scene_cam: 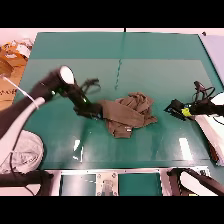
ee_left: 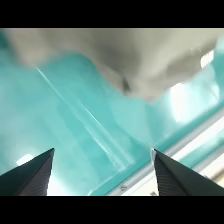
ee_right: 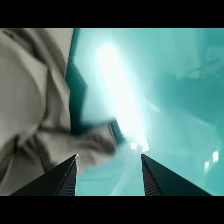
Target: Fold the shirts.
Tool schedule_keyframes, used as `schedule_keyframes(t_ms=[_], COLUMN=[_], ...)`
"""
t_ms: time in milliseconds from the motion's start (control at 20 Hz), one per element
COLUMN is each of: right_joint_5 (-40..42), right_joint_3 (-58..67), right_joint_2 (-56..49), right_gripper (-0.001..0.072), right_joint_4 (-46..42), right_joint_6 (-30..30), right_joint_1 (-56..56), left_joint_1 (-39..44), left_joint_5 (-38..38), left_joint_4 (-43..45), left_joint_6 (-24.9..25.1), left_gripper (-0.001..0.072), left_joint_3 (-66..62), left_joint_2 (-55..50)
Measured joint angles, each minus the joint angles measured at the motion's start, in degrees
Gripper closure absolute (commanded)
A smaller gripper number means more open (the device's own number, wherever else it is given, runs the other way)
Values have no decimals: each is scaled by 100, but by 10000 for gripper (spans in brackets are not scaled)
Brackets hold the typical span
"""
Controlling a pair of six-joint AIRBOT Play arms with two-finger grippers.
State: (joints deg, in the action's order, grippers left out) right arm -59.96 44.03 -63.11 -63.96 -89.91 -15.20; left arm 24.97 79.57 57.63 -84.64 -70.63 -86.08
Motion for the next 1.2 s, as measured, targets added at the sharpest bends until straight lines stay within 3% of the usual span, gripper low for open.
schedule_keyframes(t_ms=[400,450,500,550,600,650,950,1200], right_joint_5=[334,332,326,321,321,341,-216,-1231], right_joint_3=[461,505,538,568,597,621,1165,2057], right_joint_2=[-1932,-2070,-2201,-2317,-2420,-2487,-2476,-1384], right_gripper=[253,256,324,400,552,696,700,699], right_joint_4=[1777,1967,2120,2192,2264,2267,2302,2455], right_joint_6=[1353,1434,1506,1558,1593,1628,1810,1849], right_joint_1=[188,278,372,474,557,621,514,109], left_joint_1=[1180,1235,1283,1311,1320,1335,970,286], left_joint_5=[-2660,-2922,-3106,-3250,-3346,-3381,-2439,-1213], left_joint_4=[-883,-999,-1019,-1034,-1029,-1014,-310,1180], left_joint_6=[-37,-63,-63,-63,-68,-59,-61,-520], left_gripper=[22,117,247,484,677,680,681,681], left_joint_3=[1438,1480,1510,1543,1561,1578,1263,380], left_joint_2=[-28,-55,-81,-133,-186,-219,90,1379])
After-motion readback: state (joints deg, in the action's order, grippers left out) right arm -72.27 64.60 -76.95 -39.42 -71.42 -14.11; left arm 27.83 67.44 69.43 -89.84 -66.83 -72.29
